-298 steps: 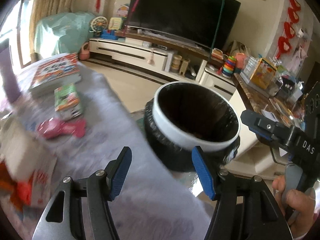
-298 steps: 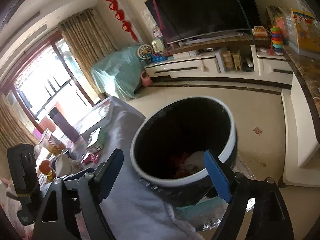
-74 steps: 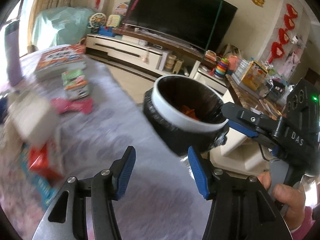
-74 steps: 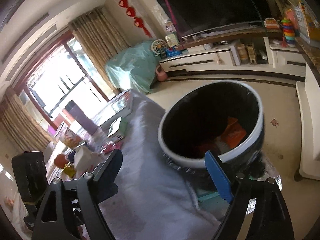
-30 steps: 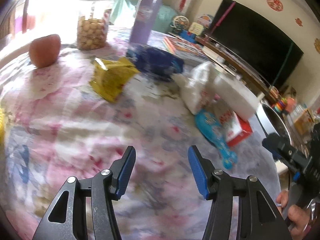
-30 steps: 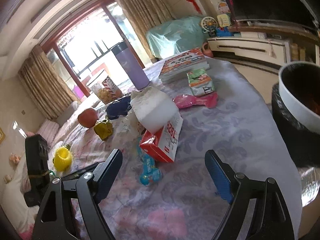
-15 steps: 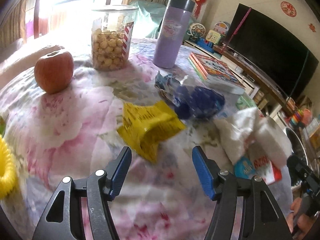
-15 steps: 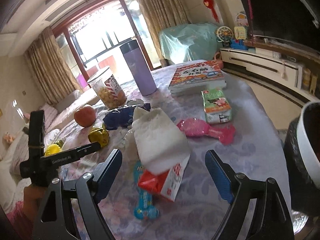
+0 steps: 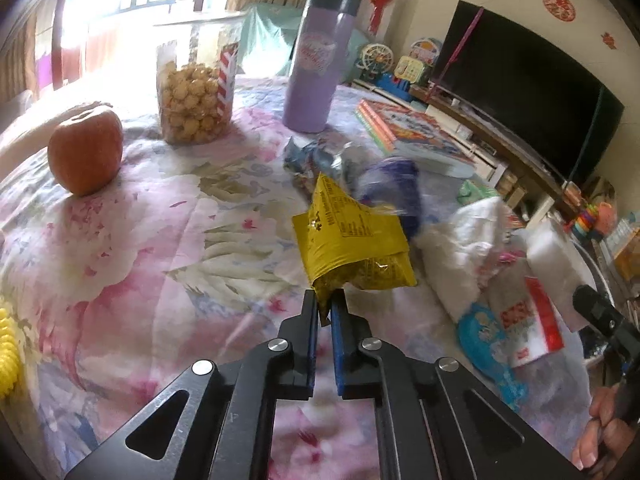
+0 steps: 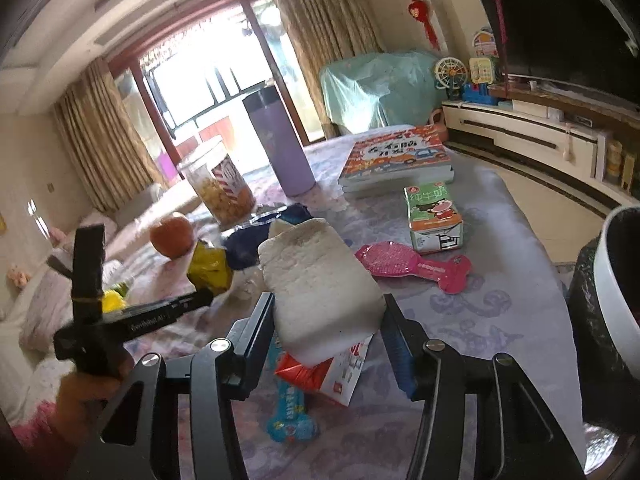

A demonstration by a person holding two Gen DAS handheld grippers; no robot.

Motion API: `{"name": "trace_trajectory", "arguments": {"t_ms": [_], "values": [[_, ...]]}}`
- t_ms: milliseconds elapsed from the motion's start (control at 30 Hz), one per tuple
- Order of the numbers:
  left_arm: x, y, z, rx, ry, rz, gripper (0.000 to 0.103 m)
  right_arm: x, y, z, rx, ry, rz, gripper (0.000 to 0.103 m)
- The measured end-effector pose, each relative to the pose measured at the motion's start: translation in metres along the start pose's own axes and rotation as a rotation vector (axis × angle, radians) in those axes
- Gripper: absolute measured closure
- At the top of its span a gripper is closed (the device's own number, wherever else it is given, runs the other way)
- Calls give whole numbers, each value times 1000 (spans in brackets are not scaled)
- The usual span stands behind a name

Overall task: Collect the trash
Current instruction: 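Grasp the yellow bag with the left gripper while the right grasps the white tissue, then carry the yellow bag and white tissue over the trash bin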

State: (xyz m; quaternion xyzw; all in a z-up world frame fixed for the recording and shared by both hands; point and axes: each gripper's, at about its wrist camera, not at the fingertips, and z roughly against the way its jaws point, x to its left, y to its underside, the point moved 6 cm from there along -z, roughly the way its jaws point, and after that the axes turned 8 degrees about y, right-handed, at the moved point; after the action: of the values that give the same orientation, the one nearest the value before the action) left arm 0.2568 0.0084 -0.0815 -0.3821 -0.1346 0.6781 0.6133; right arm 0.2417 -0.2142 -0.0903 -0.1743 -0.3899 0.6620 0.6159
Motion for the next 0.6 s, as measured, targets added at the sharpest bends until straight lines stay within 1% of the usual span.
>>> {"name": "trace_trajectory", "arguments": {"t_ms": [133, 333, 467, 600], "values": [[-14, 7, 14, -13, 37, -15, 101, -6, -1, 19, -29, -9, -34, 50], [-41, 17, 29, -16, 104, -52, 101, -26, 3, 40, -51, 12, -88, 50], [-61, 20, 34, -11, 144, -85, 101, -39, 10, 50, -52, 33, -116, 50], [-79, 21, 30, 4, 181, -116, 101, -53, 14, 59, -56, 56, -138, 50]]}}
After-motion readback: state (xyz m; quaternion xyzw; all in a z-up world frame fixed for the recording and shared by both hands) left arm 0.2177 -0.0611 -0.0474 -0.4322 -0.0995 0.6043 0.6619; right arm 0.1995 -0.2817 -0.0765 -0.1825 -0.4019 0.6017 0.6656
